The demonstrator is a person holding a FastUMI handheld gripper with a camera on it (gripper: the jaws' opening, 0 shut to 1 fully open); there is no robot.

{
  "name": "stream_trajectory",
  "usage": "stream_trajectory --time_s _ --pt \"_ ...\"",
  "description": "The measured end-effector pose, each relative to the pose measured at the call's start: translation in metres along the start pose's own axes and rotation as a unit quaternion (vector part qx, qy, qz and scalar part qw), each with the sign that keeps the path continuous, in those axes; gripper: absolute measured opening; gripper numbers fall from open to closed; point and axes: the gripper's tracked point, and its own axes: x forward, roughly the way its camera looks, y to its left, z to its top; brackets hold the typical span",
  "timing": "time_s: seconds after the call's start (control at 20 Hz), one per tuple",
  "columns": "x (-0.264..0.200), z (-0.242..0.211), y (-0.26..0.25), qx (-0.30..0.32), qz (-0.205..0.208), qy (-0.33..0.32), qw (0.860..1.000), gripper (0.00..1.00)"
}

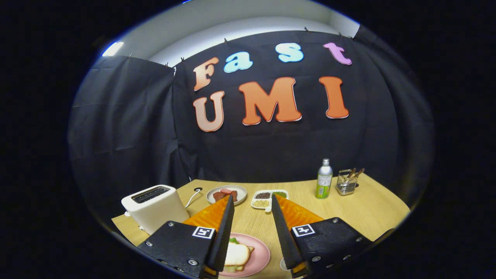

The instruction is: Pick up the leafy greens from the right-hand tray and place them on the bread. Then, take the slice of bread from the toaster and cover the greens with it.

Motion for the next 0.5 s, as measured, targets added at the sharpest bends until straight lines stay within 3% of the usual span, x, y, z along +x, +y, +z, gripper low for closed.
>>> stream_trajectory --time_s 0.2,0.35,0.5 --pt "-0.011 0.022 -0.001 -0.014 -0.004 -0.052 0.999 0.64" --pt "-0.013 0.028 -0.001 -0.029 -0.003 -0.076 0.997 0.80" --pt "-0.014 0.032 0.003 -0.052 -0.004 -0.097 0.994 0.85"
